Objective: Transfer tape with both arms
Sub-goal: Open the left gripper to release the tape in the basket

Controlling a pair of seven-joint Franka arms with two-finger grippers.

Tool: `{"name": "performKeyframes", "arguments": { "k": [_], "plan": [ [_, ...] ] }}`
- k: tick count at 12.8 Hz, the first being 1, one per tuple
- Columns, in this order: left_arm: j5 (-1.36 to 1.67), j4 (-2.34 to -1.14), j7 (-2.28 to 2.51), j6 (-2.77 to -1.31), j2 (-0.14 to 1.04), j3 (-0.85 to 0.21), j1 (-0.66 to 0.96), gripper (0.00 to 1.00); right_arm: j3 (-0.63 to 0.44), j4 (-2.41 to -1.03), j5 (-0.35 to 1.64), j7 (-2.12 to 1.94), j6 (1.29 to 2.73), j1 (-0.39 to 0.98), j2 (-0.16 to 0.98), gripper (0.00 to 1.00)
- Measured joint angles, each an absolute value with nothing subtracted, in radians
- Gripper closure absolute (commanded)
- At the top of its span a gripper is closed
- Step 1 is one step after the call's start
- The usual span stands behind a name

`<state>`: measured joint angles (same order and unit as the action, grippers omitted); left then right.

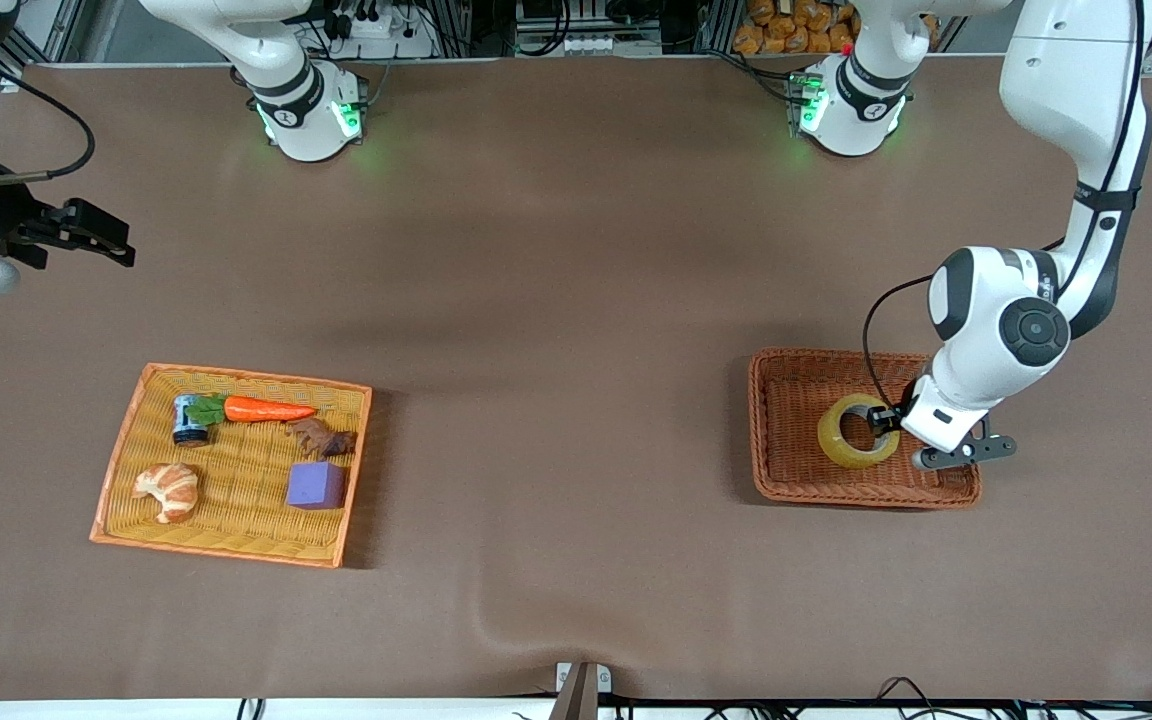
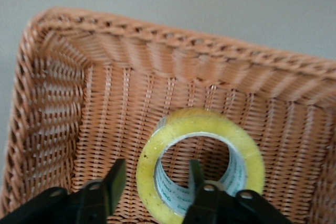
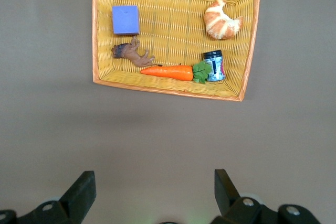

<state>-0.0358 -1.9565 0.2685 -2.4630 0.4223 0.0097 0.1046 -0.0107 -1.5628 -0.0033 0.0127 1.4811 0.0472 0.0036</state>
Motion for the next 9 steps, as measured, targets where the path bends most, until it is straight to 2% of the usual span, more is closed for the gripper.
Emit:
{"name": "performKeyframes", "arguments": {
  "k": [3,7,9],
  "plan": [
    [-0.036,-1.883,0.268,-2.419,0.373,0.009,0.105,0.00,-0.010,-1.563,-0.003,0.013,1.486,0.056,0.004,0.00],
    [-0.036,-1.668,0.268,-2.174,0.337,-0.008,0.134,0.00,-0.011,-1.563,-0.003,0.013,1.490,0.056,0.004,0.00],
    [-0.037,-1.593,0.268,-2.109,0.337,-0.011,0.148,0.00,-0.011,-1.563,-0.003,0.013,1.491,0.056,0.005,0.00]
  ]
}}
